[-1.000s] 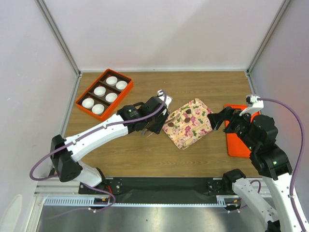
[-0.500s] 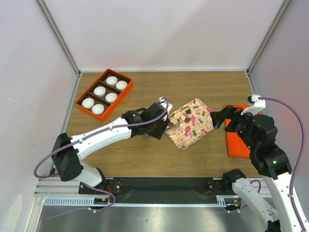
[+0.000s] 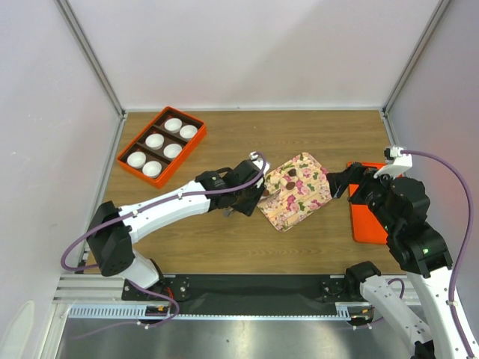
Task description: Pack the chocolate
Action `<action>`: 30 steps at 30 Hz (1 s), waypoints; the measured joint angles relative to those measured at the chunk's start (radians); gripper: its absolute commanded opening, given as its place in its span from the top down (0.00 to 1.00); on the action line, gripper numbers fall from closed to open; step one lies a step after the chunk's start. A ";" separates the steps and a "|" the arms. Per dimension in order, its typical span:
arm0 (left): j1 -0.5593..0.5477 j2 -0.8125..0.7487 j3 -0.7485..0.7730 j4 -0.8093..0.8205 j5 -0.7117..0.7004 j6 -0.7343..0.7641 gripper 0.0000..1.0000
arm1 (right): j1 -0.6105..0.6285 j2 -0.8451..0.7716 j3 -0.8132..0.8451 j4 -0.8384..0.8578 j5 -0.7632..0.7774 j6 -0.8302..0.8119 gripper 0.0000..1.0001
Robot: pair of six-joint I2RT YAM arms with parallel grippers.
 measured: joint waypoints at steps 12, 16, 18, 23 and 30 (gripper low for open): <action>0.001 0.000 -0.031 0.011 -0.009 -0.008 0.42 | 0.000 0.002 0.000 0.001 -0.001 -0.006 0.00; 0.008 0.002 -0.040 0.018 -0.008 -0.008 0.42 | 0.000 0.002 0.000 0.001 -0.002 -0.006 0.00; 0.013 0.006 -0.040 0.029 -0.006 -0.008 0.42 | 0.000 0.002 0.000 0.001 -0.001 -0.006 0.00; 0.020 0.015 -0.043 0.048 0.005 -0.008 0.45 | 0.000 0.002 0.000 0.002 -0.001 -0.006 0.00; 0.020 0.031 -0.043 0.042 0.009 -0.027 0.43 | 0.000 0.002 -0.004 0.002 -0.002 -0.006 0.00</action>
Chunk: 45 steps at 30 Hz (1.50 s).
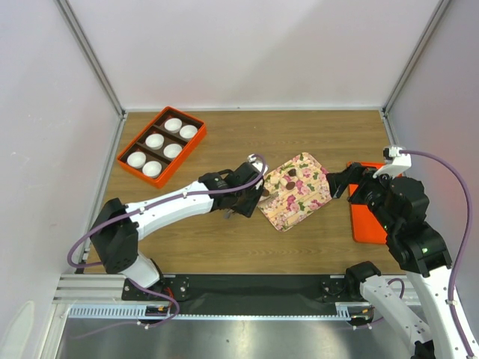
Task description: Pack the chocolate
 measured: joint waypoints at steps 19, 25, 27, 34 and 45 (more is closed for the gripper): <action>0.000 -0.026 0.033 -0.068 -0.018 -0.007 0.60 | 0.000 0.000 -0.010 0.005 -0.012 0.001 0.00; 0.021 -0.052 0.165 -0.115 -0.055 0.011 0.62 | 0.000 -0.001 -0.010 0.005 -0.026 0.002 0.00; 0.053 -0.052 0.211 -0.129 -0.058 0.023 0.63 | 0.000 -0.004 -0.010 0.006 -0.032 0.006 0.00; 0.319 -0.028 0.439 -0.178 -0.052 0.066 0.62 | 0.000 -0.026 -0.024 0.013 -0.072 0.024 0.00; 0.723 0.233 0.685 -0.173 -0.019 0.092 0.63 | 0.000 -0.036 -0.084 0.056 -0.112 0.039 0.00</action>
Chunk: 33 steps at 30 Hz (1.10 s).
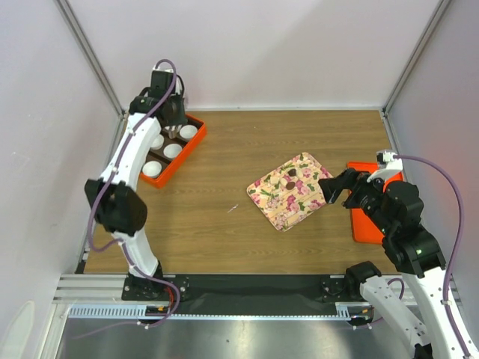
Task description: Pack the chocolate
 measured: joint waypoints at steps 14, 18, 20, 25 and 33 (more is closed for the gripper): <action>0.153 0.306 0.198 -0.021 0.020 0.014 0.62 | 0.021 0.011 0.000 0.011 0.035 -0.013 0.00; 0.162 0.309 0.203 -0.021 0.035 0.019 0.62 | 0.021 0.012 0.000 0.011 0.056 -0.021 0.00; 0.162 0.311 0.204 -0.017 0.041 0.022 0.62 | 0.021 0.012 -0.002 0.011 0.062 -0.022 0.00; 0.161 0.312 0.190 -0.004 0.046 0.023 0.62 | 0.021 0.020 -0.003 0.011 0.069 -0.023 0.01; 0.161 0.312 0.086 0.018 0.045 0.026 0.62 | 0.021 0.024 -0.003 0.011 0.069 -0.024 0.00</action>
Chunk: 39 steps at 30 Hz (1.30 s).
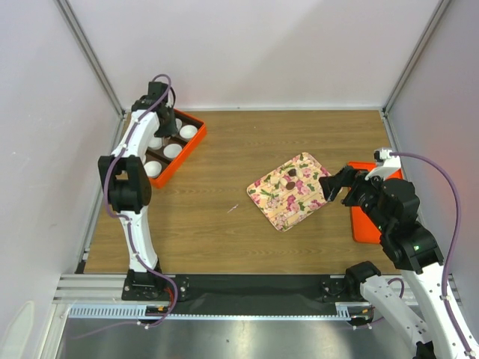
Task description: Pack the chocolate
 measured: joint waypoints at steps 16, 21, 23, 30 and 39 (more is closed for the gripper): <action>0.000 -0.003 -0.087 0.061 0.000 0.045 0.52 | 0.000 0.000 0.000 0.000 0.019 -0.008 0.00; 0.000 -0.004 -0.084 0.061 0.000 0.053 0.50 | 0.000 0.000 0.000 0.000 0.019 -0.012 0.00; 0.000 -0.004 -0.074 0.055 -0.002 0.059 0.49 | 0.000 0.000 0.000 0.000 0.020 -0.015 0.00; -0.002 -0.029 -0.043 0.042 -0.008 0.068 0.50 | 0.000 0.000 -0.002 0.002 0.023 -0.019 0.00; -0.037 -0.133 0.008 -0.002 -0.002 0.068 0.51 | 0.000 0.006 -0.005 -0.001 0.026 -0.022 0.00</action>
